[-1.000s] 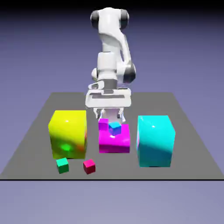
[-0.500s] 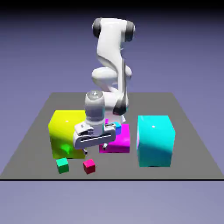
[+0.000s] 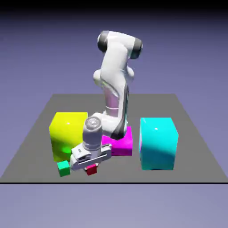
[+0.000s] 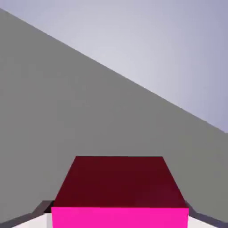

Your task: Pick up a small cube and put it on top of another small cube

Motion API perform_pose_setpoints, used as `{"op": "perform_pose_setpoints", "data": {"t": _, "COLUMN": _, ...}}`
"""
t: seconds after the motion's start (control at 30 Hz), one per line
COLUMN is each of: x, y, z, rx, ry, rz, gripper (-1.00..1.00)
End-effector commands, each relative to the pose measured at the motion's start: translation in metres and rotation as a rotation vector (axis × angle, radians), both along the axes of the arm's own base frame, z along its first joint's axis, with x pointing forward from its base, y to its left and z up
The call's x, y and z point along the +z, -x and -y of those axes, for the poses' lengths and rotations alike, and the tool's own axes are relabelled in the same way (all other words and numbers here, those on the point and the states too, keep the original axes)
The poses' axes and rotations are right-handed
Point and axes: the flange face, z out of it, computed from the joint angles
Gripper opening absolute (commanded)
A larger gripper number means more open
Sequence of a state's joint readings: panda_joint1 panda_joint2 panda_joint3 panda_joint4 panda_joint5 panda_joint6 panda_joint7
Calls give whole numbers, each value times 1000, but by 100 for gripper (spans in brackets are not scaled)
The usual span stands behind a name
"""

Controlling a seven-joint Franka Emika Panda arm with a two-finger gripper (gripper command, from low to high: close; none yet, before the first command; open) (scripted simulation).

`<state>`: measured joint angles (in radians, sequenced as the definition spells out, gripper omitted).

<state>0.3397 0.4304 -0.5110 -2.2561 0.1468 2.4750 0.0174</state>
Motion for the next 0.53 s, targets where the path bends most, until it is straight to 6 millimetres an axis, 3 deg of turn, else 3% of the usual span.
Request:
{"op": "perform_pose_setpoints", "data": {"t": 0.0, "x": 5, "y": 0, "z": 0, "rx": 0, "ry": 1, "rz": 0, "gripper": -100}}
{"op": "perform_pose_setpoints", "data": {"t": 0.03, "x": 5, "y": 0, "z": 0, "rx": 0, "ry": 1, "rz": 0, "gripper": -100}}
{"op": "perform_pose_setpoints", "data": {"t": 0.2, "x": 54, "y": 0, "z": 143, "rx": -493, "ry": 1, "rz": 0, "gripper": -100}}
{"op": "perform_pose_setpoints", "data": {"t": 0.27, "x": 56, "y": 1, "z": 149, "rx": -514, "ry": 1, "rz": 0, "gripper": -100}}
{"op": "perform_pose_setpoints", "data": {"t": 0.37, "x": -4, "y": 9, "z": 148, "rx": -513, "ry": 1, "rz": 0, "gripper": -100}}
{"op": "perform_pose_setpoints", "data": {"t": 0.4, "x": -13, "y": 11, "z": 148, "rx": -514, "ry": 1, "rz": 0, "gripper": -100}}
{"op": "perform_pose_setpoints", "data": {"t": 0.43, "x": -13, "y": 11, "z": 148, "rx": -514, "ry": 1, "rz": 0, "gripper": 100}}
{"op": "perform_pose_setpoints", "data": {"t": 0.47, "x": -13, "y": 11, "z": 148, "rx": -514, "ry": 1, "rz": 0, "gripper": 100}}
{"op": "perform_pose_setpoints", "data": {"t": 0.5, "x": 8, "y": 7, "z": 148, "rx": -513, "ry": 0, "rz": 1, "gripper": 100}}
